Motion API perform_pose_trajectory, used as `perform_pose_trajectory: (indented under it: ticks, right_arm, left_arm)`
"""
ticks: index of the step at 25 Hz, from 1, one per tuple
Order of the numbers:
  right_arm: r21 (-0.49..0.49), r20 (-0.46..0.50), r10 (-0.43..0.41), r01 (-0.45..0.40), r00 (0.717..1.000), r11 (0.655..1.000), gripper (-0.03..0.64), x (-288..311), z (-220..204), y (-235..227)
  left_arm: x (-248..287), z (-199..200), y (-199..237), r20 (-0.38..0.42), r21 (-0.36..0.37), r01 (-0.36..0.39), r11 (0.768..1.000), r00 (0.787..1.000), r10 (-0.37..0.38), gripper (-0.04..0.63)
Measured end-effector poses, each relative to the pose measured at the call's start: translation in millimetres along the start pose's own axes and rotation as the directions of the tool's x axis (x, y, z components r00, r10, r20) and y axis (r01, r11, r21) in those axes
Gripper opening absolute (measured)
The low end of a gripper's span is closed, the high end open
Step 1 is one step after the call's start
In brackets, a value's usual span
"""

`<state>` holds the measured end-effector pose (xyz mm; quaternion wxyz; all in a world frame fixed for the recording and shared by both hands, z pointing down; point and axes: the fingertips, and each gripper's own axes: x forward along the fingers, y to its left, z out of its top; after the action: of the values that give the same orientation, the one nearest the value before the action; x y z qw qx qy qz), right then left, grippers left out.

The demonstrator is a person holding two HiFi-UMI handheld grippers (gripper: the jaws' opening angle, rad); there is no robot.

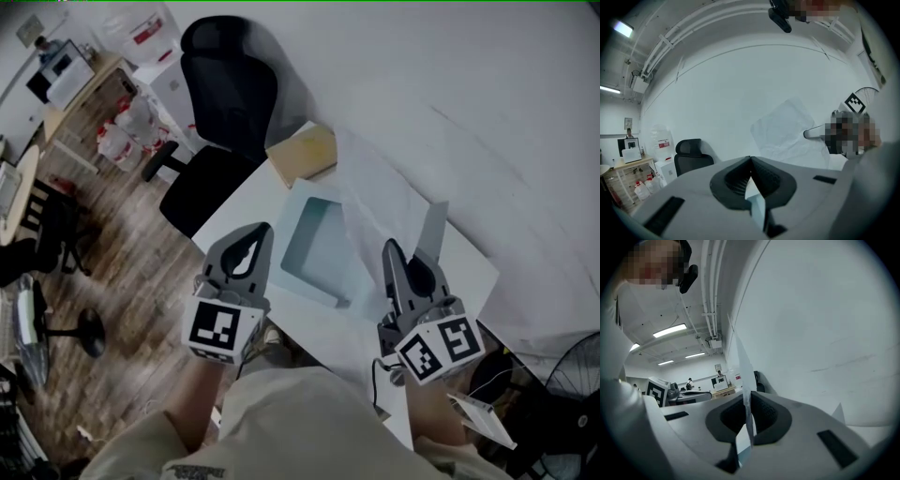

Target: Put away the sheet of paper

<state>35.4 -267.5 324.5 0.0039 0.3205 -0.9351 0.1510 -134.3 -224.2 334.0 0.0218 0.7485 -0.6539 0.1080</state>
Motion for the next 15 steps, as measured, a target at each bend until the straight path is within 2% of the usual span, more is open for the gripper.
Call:
perform_pose_trajectory:
  ticks: [10, 15]
  right_arm:
    - [-0.010, -0.012, -0.105, 0.105, 0.994, 0.994, 0.021, 9.9, -3.4, -14.5]
    - [-0.008, -0.024, -0.118, 0.118, 0.993, 0.993, 0.021, 15.0, -4.9, -4.7]
  left_arm:
    - [27.1, -3.1, 7.4, 0.005, 0.049, 0.113, 0.992, 0.994, -0.114, 0.019]
    - [30.3, -1.9, 19.9, 0.005, 0.032, 0.135, 0.990, 0.991, -0.135, 0.019]
